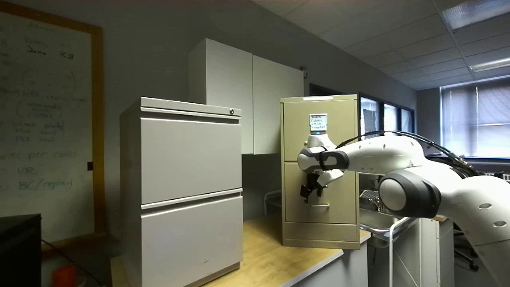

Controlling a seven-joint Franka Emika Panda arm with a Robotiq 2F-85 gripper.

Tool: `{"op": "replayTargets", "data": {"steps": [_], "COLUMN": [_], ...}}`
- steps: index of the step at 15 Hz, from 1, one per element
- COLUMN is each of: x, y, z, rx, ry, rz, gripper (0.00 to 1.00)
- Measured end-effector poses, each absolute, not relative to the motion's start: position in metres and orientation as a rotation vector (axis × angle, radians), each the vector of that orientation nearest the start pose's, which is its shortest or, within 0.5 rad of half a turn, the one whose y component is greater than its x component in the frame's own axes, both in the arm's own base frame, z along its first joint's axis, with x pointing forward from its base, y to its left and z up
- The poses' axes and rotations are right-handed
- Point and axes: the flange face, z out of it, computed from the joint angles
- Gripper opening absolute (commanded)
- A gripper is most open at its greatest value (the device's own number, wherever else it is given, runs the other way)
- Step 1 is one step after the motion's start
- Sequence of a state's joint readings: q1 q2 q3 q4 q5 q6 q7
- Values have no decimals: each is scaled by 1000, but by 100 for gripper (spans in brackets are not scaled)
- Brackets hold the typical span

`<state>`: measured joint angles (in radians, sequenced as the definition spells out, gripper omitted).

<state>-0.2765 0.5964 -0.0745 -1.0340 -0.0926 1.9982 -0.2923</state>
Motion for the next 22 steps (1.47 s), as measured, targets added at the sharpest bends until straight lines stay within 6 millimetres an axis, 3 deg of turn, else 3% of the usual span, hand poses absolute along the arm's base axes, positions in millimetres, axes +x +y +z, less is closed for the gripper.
{"op": "replayTargets", "data": {"steps": [10, 11, 13, 19, 20, 22], "x": [718, 720, 730, 734, 733, 733], "y": [-239, -235, -233, -231, -231, -231], "z": [537, 533, 494, 493, 493, 494], "rx": [-3358, -3352, -3337, -3343, -3342, -3342], "ry": [-7, -12, -28, 17, 18, 18], "rz": [-516, -499, -429, -426, -427, -427], "gripper": [100, 100, 100, 100, 75, 70]}}
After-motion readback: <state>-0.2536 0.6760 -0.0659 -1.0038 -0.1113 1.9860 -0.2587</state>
